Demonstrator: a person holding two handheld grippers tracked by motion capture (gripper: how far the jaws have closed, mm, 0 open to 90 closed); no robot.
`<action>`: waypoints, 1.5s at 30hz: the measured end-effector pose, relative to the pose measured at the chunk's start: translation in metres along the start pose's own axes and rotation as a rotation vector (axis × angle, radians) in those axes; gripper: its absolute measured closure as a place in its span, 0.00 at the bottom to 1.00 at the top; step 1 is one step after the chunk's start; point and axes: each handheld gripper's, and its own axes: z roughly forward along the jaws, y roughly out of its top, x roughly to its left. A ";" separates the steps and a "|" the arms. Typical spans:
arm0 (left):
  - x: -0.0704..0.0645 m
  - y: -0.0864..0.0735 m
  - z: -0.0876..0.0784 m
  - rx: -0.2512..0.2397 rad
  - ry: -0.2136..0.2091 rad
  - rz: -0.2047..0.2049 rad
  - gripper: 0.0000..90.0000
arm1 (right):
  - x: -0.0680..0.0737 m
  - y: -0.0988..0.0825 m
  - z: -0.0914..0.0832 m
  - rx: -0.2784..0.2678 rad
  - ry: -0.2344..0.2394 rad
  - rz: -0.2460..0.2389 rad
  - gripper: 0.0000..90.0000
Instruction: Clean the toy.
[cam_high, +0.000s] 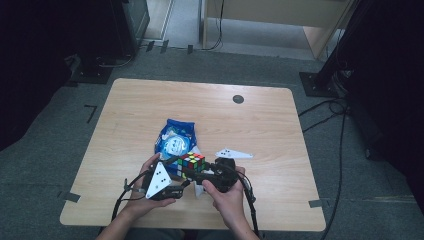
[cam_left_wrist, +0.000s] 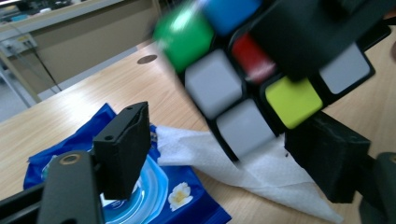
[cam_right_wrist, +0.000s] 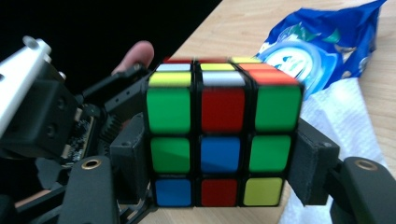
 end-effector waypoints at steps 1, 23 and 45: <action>-0.001 0.000 0.000 0.001 -0.004 0.002 0.24 | 0.001 0.000 0.001 0.011 -0.009 -0.011 0.38; 0.027 -0.010 -0.007 0.021 0.086 -0.080 0.38 | -0.007 0.004 -0.004 0.023 0.013 -0.090 0.38; 0.023 -0.014 0.000 0.047 0.036 -0.095 0.38 | -0.061 -0.026 0.027 0.112 -0.283 -0.151 0.99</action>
